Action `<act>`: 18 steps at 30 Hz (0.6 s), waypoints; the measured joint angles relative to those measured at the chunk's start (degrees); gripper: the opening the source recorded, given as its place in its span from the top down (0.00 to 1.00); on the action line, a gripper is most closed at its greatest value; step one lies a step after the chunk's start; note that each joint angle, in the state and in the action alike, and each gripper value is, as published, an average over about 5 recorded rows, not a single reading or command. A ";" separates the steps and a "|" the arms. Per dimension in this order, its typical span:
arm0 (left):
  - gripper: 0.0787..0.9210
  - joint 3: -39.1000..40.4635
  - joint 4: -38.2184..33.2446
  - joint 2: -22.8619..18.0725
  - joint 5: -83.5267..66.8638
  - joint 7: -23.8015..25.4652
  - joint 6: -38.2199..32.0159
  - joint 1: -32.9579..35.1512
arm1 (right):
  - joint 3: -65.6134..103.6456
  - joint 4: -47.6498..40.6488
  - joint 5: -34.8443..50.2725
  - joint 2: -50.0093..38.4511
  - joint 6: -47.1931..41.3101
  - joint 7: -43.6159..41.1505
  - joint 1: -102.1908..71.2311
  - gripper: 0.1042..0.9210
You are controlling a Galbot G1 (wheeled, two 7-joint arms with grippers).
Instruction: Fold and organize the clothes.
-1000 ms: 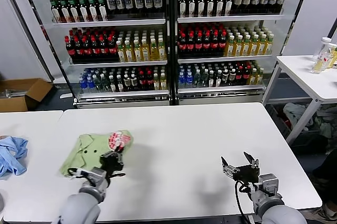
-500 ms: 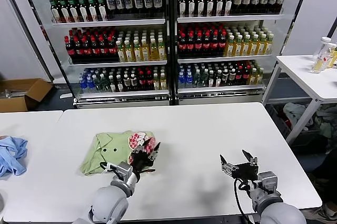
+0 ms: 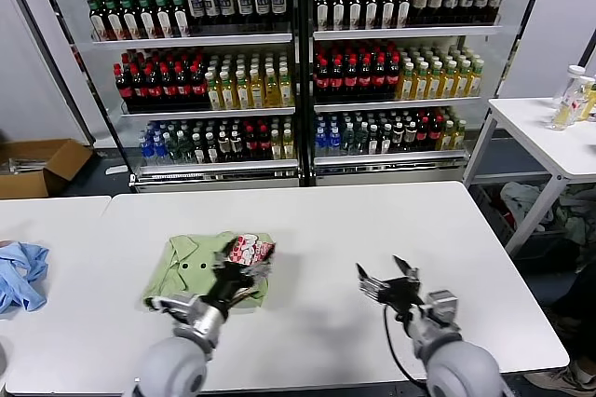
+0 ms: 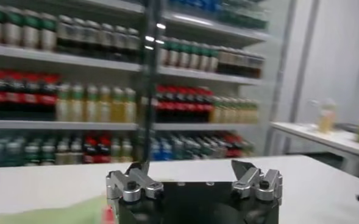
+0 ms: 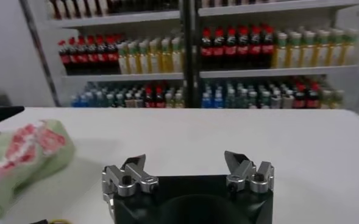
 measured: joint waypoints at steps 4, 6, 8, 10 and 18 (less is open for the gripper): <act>0.12 -5.00 -0.82 0.48 -0.93 -1.83 -1.10 2.45 | -6.14 -4.11 0.91 3.39 1.24 1.08 6.09 0.12; 0.12 -7.20 -1.26 0.50 -1.15 -2.60 -1.54 3.62 | -8.90 -6.36 1.12 5.35 1.86 1.71 8.88 0.12; 0.12 -9.14 -1.71 0.42 -1.23 -3.22 -2.03 4.78 | -11.40 -8.68 1.22 7.42 2.44 2.35 11.46 0.12; 0.12 -10.76 -2.08 0.23 -1.19 -3.73 -2.48 5.86 | -13.65 -10.98 1.24 9.48 2.96 2.95 13.73 0.12; 0.12 -14.49 -2.80 -0.81 -0.20 -4.90 -3.89 8.98 | -19.64 -19.31 1.23 17.31 4.22 5.27 19.80 0.12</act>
